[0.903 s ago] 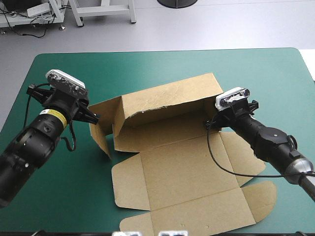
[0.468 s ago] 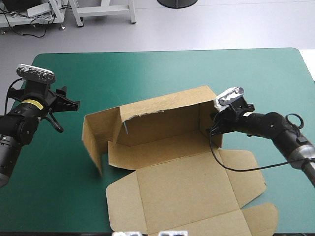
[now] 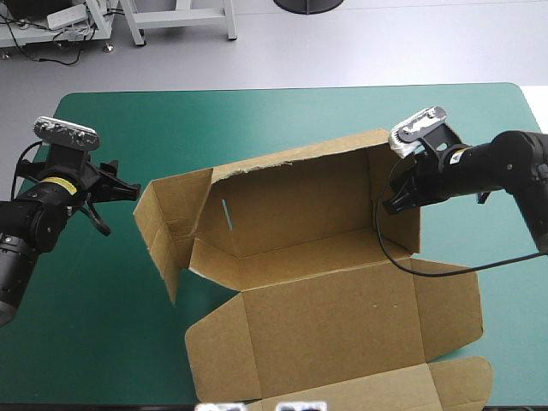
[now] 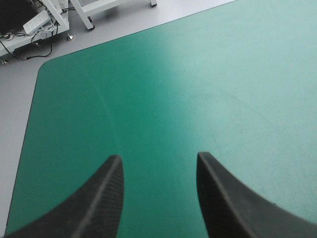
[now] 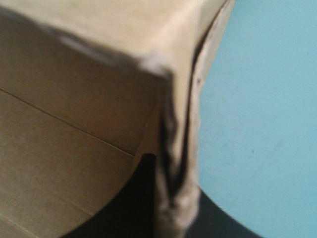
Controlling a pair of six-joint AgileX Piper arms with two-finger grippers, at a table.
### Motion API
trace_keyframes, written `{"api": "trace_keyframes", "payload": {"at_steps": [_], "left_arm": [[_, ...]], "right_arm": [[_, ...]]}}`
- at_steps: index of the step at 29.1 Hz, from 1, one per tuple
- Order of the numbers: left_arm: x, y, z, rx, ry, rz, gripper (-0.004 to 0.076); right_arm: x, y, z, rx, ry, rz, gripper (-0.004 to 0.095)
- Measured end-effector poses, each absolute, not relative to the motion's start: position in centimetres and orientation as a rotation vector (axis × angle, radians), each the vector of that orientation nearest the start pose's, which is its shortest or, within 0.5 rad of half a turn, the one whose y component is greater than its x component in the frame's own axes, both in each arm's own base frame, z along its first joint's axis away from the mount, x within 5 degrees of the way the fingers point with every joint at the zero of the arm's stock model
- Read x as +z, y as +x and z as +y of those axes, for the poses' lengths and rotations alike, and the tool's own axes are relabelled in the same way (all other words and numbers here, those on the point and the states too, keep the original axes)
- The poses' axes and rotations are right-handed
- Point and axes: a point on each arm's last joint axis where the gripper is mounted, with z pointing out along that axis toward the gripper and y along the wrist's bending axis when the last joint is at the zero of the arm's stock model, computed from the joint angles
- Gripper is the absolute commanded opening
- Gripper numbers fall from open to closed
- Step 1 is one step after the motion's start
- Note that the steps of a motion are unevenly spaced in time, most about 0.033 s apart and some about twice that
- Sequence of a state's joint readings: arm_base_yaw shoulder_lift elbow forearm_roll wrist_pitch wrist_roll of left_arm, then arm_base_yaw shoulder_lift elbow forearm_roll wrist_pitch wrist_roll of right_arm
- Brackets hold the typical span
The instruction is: Fold the box
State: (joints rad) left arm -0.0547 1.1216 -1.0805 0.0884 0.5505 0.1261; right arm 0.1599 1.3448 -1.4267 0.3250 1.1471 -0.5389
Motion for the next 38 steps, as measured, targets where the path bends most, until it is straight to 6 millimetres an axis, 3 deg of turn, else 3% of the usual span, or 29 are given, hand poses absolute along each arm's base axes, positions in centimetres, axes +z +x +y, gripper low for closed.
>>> {"api": "trace_keyframes", "payload": {"at_steps": [5, 15, 23, 25, 27, 30, 31, 32, 38], "left_arm": [[38.2, 24.0, -0.9, 0.141, 0.24, 2.085, 0.0335], [38.1, 23.9, -0.9, 0.137, 0.239, 2.101, 0.0335], [38.2, 24.0, -1.1, 0.097, 0.217, 2.082, 0.0335], [38.2, 24.0, -1.1, 0.098, 0.218, 2.082, 0.0335], [38.2, 24.0, -1.1, 0.1, 0.221, 2.082, 0.0335], [38.2, 24.0, -1.1, 0.104, 0.226, 2.082, 0.0335], [38.2, 24.0, -1.1, 0.104, 0.226, 2.082, 0.0335], [38.2, 24.0, -1.1, 0.105, 0.227, 2.082, 0.0335], [38.2, 24.0, -1.1, 0.105, 0.227, 2.082, 0.0335]], "right_arm": [[39.1, 28.4, 6.7, 0.223, -0.761, 2.473, -0.0025], [31.6, 34.9, 7.5, 0.253, -0.722, 2.669, -0.0025], [30.8, 36.9, 8.0, 0.284, -0.727, 2.689, -0.0004], [30.8, 37.7, 8.3, 0.295, -0.736, 2.68, 0.006], [30.9, 38.3, 8.7, 0.301, -0.754, 2.675, 0.0192], [31.8, 38.5, 8.8, 0.281, -0.786, 2.66, 0.0451], [32.3, 38.6, 8.7, 0.273, -0.787, 2.647, 0.0598], [33.7, 38.5, 8.7, 0.258, -0.759, 2.613, 0.0633], [36.6, 36.9, 8.4, 0.255, -0.688, 2.563, 0.0625]]}}
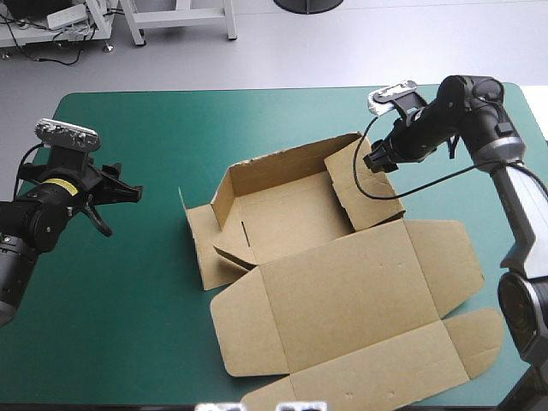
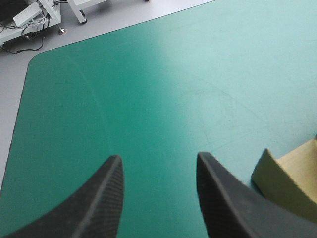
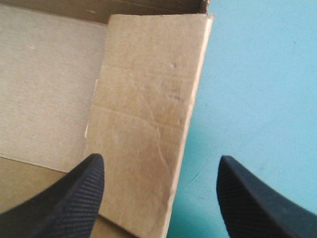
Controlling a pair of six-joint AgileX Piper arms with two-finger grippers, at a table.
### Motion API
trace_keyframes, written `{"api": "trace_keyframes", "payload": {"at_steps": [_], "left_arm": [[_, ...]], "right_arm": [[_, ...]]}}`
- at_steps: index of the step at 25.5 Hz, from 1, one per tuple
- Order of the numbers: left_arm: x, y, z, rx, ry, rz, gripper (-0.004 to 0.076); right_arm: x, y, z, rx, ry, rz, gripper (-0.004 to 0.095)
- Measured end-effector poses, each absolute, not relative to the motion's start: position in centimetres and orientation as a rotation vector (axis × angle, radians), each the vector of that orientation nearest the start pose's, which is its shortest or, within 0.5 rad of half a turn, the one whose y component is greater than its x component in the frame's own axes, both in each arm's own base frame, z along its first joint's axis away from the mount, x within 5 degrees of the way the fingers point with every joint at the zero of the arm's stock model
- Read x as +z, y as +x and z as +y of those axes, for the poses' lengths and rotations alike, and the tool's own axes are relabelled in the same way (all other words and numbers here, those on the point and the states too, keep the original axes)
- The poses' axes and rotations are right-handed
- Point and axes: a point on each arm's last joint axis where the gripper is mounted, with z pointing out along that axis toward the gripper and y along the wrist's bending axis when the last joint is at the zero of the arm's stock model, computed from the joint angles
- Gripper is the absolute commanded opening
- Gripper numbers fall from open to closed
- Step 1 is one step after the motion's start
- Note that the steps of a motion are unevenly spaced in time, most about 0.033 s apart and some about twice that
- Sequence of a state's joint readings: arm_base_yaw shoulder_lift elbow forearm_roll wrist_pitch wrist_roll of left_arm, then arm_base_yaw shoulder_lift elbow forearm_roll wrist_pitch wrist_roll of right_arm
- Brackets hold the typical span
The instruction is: Fold the box
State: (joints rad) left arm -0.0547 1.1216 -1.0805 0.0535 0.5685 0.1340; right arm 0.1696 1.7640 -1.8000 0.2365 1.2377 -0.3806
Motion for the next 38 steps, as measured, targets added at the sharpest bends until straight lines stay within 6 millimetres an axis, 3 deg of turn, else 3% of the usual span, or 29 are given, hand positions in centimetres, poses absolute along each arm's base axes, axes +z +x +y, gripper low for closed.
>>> {"api": "trace_keyframes", "payload": {"at_steps": [4, 7, 12, 16, 23, 30, 34, 38], "left_arm": [[38.2, 24.0, -1.1, 0.11, 0.234, 2.081, 0.0335], [38.2, 24.0, -1.1, 0.109, 0.234, 2.082, 0.0335], [38.2, 24.0, -1.1, 0.105, 0.233, 2.083, 0.0335], [38.1, 24.0, -1.1, 0.101, 0.231, 2.088, 0.0335], [37.9, 24.3, -1.2, 0.087, 0.227, 2.097, 0.0335], [37.9, 24.3, -1.2, 0.079, 0.229, 2.097, 0.0335], [37.9, 24.2, -1.3, 0.071, 0.227, 2.097, 0.0335], [37.9, 24.2, -1.3, 0.07, 0.23, 2.097, 0.0335]], "right_arm": [[36.1, 36.1, 8.3, 0.264, -0.678, 2.593, 0.0625], [33.4, 35.8, 9.1, 0.272, -0.728, 2.677, 0.0625], [30.7, 37.7, 10.8, 0.141, -0.831, 2.726, 0.0625], [27.3, 39.5, 11.7, 0.149, -0.849, 2.793, 0.0625], [27.5, 39.8, 11.9, 0.174, -0.84, 2.781, 0.0592], [26.2, 40.2, 12.2, 0.198, -0.838, 2.808, 0.0276], [25.9, 40.3, 12.1, 0.196, -0.838, 2.812, 0.0], [26.0, 40.4, 12.2, 0.21, -0.834, 2.804, -0.0025]]}}
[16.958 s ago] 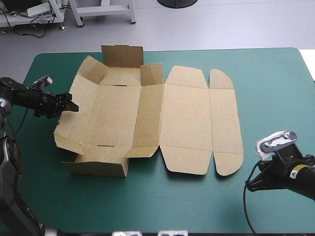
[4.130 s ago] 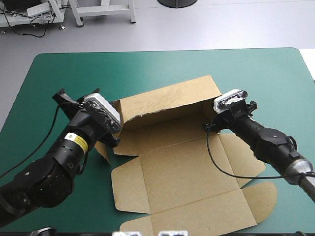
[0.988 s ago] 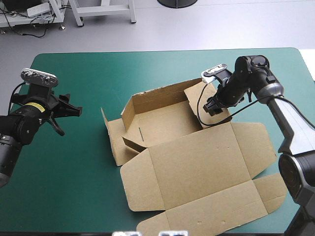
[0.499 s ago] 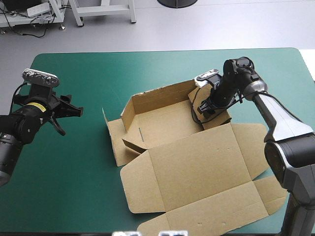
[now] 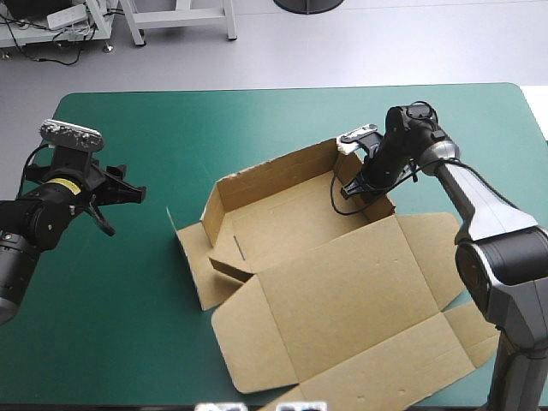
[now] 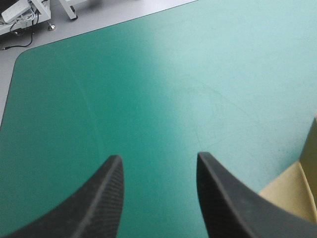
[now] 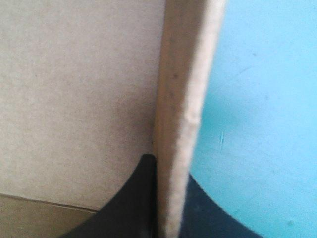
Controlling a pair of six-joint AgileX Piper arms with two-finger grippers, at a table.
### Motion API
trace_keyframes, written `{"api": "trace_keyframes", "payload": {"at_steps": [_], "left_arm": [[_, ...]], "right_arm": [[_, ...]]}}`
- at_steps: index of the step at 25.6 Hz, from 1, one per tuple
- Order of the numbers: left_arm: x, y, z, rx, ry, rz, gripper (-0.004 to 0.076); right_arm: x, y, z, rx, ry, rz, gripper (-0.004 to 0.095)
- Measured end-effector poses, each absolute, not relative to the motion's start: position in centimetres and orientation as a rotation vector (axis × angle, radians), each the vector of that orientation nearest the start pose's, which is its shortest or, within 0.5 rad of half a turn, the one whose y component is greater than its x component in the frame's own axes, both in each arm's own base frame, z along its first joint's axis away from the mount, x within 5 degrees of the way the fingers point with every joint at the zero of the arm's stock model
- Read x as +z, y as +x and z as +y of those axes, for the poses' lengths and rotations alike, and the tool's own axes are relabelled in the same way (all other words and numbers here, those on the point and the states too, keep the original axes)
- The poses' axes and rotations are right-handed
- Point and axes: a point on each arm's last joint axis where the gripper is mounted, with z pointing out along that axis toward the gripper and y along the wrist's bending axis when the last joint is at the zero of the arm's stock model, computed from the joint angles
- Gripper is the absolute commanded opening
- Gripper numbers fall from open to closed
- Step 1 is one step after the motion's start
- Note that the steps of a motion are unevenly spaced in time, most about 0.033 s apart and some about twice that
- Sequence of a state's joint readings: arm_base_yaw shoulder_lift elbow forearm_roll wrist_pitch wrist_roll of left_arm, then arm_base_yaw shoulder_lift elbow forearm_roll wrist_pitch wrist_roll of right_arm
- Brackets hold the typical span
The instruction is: Fold the box
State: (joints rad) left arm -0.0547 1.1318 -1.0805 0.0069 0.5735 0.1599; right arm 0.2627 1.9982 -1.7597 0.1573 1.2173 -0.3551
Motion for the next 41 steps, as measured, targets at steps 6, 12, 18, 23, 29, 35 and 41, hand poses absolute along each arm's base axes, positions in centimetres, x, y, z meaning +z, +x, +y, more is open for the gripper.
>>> {"api": "trace_keyframes", "payload": {"at_steps": [6, 12, 18, 23, 29, 35, 41], "left_arm": [[37.9, 24.2, -1.3, 0.072, 0.234, 2.096, 0.0335], [38.0, 24.3, -1.1, 0.101, 0.224, 2.091, 0.0335], [39.6, 22.8, 0.1, 0.206, 0.116, 2.013, 0.0335], [39.7, 22.3, 0.1, 0.18, 0.061, 2.032, 0.0335], [39.3, 22.9, -0.7, 0.017, 0.002, 2.046, 0.0335], [38.5, 23.9, -3.1, -0.301, 0.061, 2.063, 0.0335], [39.7, 23.4, -5.7, -0.635, 0.222, 1.938, 0.0335]], "right_arm": [[29.3, 41.1, 12.2, 0.209, -0.813, 2.709, -0.0025], [41.1, 38.5, 8.4, 0.25, -0.645, 2.393, -0.0025], [47.7, 33.6, 4.0, 0.269, -0.505, 2.224, -0.0025], [49.6, 31.7, 3.5, 0.31, -0.484, 2.158, -0.0025], [50.6, 30.7, 4.0, 0.403, -0.49, 2.108, -0.0025], [50.8, 30.6, 4.3, 0.446, -0.502, 2.09, -0.0025], [50.8, 30.6, 4.3, 0.447, -0.503, 2.089, -0.0025]]}}
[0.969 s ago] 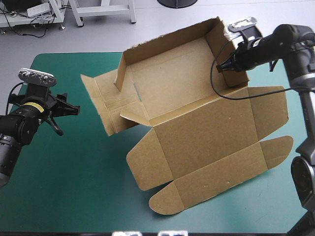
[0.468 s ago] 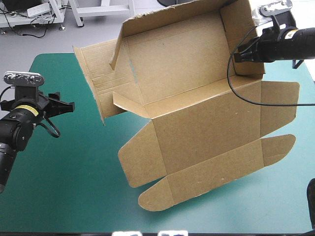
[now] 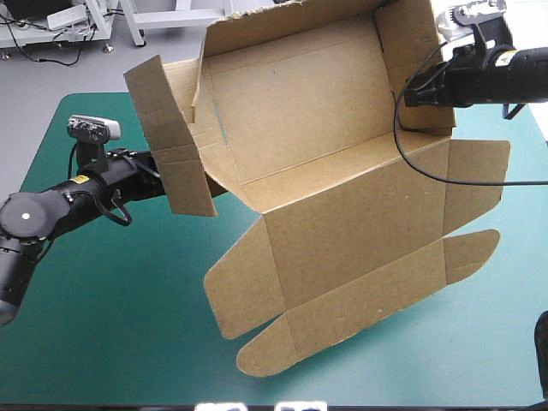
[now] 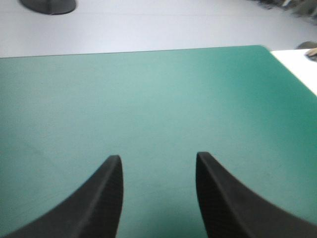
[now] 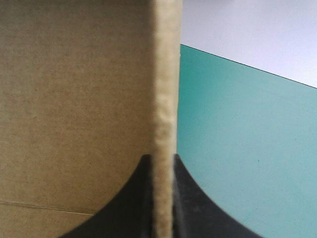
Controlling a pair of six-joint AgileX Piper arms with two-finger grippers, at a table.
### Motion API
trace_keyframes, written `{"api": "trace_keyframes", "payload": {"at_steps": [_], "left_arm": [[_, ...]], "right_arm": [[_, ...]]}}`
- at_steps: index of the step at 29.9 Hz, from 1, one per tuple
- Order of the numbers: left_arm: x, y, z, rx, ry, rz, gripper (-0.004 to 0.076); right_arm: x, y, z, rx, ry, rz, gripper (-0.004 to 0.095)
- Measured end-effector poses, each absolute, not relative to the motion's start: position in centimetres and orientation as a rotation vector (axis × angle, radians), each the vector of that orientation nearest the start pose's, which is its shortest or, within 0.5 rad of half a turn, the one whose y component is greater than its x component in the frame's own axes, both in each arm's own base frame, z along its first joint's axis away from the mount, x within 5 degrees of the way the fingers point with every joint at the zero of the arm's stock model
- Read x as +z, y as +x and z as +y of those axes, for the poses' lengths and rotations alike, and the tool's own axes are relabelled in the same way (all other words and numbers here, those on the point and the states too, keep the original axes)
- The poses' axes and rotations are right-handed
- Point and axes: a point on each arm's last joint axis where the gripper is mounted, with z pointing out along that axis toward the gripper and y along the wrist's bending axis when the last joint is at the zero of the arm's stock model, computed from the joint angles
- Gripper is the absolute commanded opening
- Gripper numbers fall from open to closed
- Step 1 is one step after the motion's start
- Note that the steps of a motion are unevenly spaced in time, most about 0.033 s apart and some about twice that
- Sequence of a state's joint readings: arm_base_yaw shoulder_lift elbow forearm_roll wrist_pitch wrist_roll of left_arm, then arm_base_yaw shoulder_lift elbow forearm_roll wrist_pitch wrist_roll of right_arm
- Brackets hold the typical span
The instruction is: Fold the box
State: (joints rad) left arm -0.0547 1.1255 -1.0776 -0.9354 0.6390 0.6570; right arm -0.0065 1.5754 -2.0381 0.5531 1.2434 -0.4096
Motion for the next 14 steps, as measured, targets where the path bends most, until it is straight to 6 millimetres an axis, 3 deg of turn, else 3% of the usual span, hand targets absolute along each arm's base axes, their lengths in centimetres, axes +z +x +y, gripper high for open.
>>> {"api": "trace_keyframes", "payload": {"at_steps": [5, 14], "left_arm": [[40.3, 22.7, -7.1, -0.835, 0.328, 1.875, 0.0335], [41.2, 22.0, -8.0, -1.0, 0.404, 1.777, 0.0405]], "right_arm": [[50.8, 30.6, 4.3, 0.445, -0.504, 2.089, -0.0025], [50.6, 30.7, 4.0, 0.403, -0.502, 2.104, -0.0024]]}}
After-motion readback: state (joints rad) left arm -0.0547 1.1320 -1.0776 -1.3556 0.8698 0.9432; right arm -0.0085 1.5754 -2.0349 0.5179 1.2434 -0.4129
